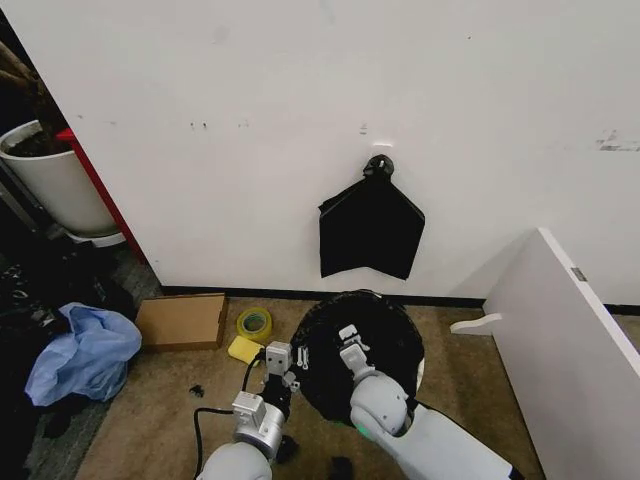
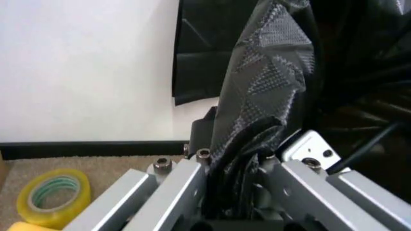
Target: Place the garbage bag over the trash bin.
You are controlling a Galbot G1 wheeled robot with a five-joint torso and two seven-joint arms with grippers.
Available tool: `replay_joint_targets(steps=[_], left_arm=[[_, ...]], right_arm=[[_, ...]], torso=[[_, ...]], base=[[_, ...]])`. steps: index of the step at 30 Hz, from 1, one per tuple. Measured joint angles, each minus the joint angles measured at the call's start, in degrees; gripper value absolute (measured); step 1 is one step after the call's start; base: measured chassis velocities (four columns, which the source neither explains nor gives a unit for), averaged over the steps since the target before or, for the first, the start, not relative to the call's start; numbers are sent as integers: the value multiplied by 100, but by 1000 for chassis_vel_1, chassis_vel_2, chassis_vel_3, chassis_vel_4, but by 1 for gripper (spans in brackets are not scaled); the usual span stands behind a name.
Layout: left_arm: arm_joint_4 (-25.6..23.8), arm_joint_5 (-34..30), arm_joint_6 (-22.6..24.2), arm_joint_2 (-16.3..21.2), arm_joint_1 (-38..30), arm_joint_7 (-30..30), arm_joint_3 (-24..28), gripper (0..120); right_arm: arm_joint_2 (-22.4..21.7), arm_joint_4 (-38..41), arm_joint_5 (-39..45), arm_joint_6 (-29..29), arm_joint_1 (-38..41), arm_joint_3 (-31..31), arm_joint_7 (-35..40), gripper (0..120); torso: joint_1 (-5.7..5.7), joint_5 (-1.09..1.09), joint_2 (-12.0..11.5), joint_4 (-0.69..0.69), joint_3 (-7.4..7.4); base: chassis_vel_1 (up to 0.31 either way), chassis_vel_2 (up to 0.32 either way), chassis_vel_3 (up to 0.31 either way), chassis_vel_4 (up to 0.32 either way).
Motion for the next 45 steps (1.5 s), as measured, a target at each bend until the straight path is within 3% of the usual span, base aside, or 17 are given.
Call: replay_joint_targets(steps=[3, 9, 21, 27, 31, 34, 39, 41, 45], left_arm=[[14, -8, 14, -13, -8, 1, 52, 0], [-5, -6, 21, 0, 1, 0, 39, 0], [56, -249, 149, -108, -13, -163, -107, 0], [29, -1418, 657, -208, -238, -644, -374, 0], [304, -2515, 1163, -284, -604, -938, -496, 0], [405, -3049, 1410, -396, -784, -1172, -539, 0], [623, -3606, 1720, -639, -1140, -1744, -450, 0], [692, -3685, 1781, -683, -1212, -1844, -426, 0], [964, -3829, 1966, -825, -1422, -2105, -355, 0]], right_arm=[[179, -194, -159, 397, 187, 12, -41, 0], [15, -440, 79, 62, 292, 94, 276, 0], [-60, 585, -14, 110, 58, -28, 52, 0], [-425, 1430, -1, 410, -286, 233, -366, 19], [-654, 2127, 565, 420, -592, 574, -382, 36], [-787, 2304, 392, 566, -791, 827, -483, 45], [-851, 2680, -16, 971, -1539, 1615, -599, 67], [-821, 2764, -107, 1032, -1725, 1789, -643, 68], [-703, 2987, -373, 1255, -2429, 2287, -760, 83]], torso=[[0, 1, 0, 3, 0], [0, -1, 0, 0, 0], [0, 1, 0, 2, 0], [0, 0, 0, 2, 0], [0, 0, 0, 1, 0], [0, 1, 0, 2, 0], [0, 2, 0, 2, 0], [0, 1, 0, 1, 0], [0, 1, 0, 0, 0]], base=[[0, 0, 0, 0], [0, 0, 0, 0], [0, 0, 0, 0], [0, 0, 0, 0], [0, 0, 0, 0], [0, 0, 0, 0], [0, 0, 0, 0], [0, 0, 0, 0], [0, 0, 0, 0]])
